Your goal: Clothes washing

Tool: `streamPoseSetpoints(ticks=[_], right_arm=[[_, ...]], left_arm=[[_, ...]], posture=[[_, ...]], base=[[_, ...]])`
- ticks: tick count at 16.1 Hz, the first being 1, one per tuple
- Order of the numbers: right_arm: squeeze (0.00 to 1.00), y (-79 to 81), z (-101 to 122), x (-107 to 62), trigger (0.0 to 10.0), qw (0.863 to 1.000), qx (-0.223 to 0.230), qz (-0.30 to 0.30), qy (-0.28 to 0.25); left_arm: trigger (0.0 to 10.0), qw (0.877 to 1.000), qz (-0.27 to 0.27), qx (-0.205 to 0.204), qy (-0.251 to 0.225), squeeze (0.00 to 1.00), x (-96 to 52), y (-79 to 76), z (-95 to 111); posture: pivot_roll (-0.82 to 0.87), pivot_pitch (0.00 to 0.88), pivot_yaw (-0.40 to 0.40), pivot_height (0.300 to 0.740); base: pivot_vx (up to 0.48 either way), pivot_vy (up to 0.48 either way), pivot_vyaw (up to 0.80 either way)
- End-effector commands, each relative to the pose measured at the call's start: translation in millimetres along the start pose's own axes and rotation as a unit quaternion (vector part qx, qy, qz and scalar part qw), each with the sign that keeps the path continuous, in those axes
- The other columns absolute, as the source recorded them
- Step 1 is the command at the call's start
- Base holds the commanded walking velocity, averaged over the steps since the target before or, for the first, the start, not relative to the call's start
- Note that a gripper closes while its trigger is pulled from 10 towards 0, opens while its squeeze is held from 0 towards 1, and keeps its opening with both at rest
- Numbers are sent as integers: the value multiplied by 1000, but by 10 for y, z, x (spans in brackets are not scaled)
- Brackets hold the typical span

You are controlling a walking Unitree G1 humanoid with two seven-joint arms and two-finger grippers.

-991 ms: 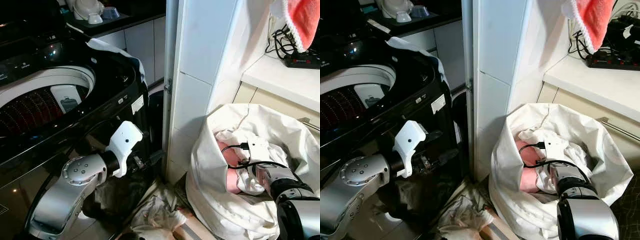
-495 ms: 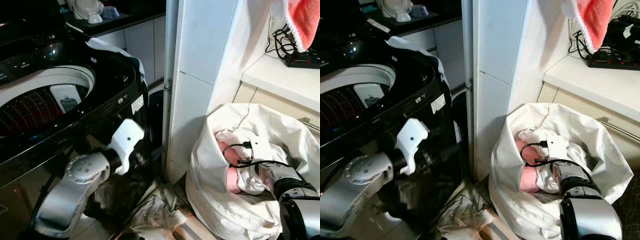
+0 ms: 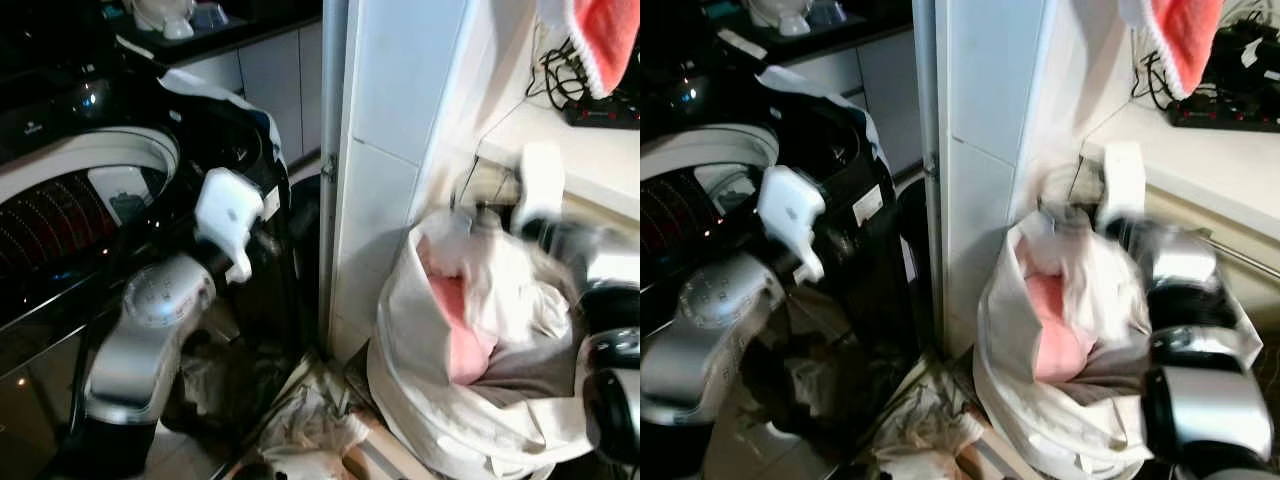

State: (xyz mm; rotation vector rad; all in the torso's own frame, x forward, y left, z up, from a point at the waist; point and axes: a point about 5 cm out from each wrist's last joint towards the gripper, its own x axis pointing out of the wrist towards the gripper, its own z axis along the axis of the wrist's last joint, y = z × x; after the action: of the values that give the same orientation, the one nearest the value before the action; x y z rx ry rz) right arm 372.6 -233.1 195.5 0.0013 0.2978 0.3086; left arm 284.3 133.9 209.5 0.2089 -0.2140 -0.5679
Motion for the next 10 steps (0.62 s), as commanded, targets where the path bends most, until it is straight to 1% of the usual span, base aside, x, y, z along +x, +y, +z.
streamPoseSetpoints(ticks=[1,2,3,4,5,6,7,8,9,10], right_arm=[[0,160,355,-68,0,996,-3,68,-55],[0,318,602,-170,0,987,-6,134,-94],[0,451,799,-261,0,975,1,183,-128],[0,597,995,-362,0,958,16,235,-165],[0,698,1135,-426,0,944,28,269,-190],[0,876,1354,-553,0,918,43,325,-225],[0,1027,1508,-629,0,893,68,371,-247],[0,1082,1555,-654,0,882,81,389,-254],[0,1206,1621,-679,0,861,107,424,-261],[0,1308,1626,-646,0,852,121,439,-258]], left_arm=[[10000,1000,18,-5,-16,0,13,82,62],[10000,999,26,-6,-41,0,43,143,183],[10000,998,23,-3,-64,0,71,172,296],[10000,996,18,7,-87,0,103,186,411],[10000,995,3,1,-103,31,127,169,496],[10000,991,-33,-17,-130,1000,167,108,644],[10000,987,-56,-29,-147,1000,204,57,736],[10000,986,-62,-36,-152,1000,220,42,761],[10000,983,-70,-53,-164,1000,262,16,802],[10000,980,-74,-65,-171,1000,291,0,821]], posture=[[111,0,3,740],[112,0,-3,740],[114,0,-10,740],[115,0,-17,740],[116,0,-22,740],[113,0,-29,740],[109,0,-32,740],[108,0,-33,740],[107,0,-37,740],[104,0,-36,740]], base=[[0,0,0],[0,0,0],[0,0,0],[0,0,0],[0,0,0],[0,0,0],[0,0,0],[0,0,0],[0,0,0],[0,0,0]])
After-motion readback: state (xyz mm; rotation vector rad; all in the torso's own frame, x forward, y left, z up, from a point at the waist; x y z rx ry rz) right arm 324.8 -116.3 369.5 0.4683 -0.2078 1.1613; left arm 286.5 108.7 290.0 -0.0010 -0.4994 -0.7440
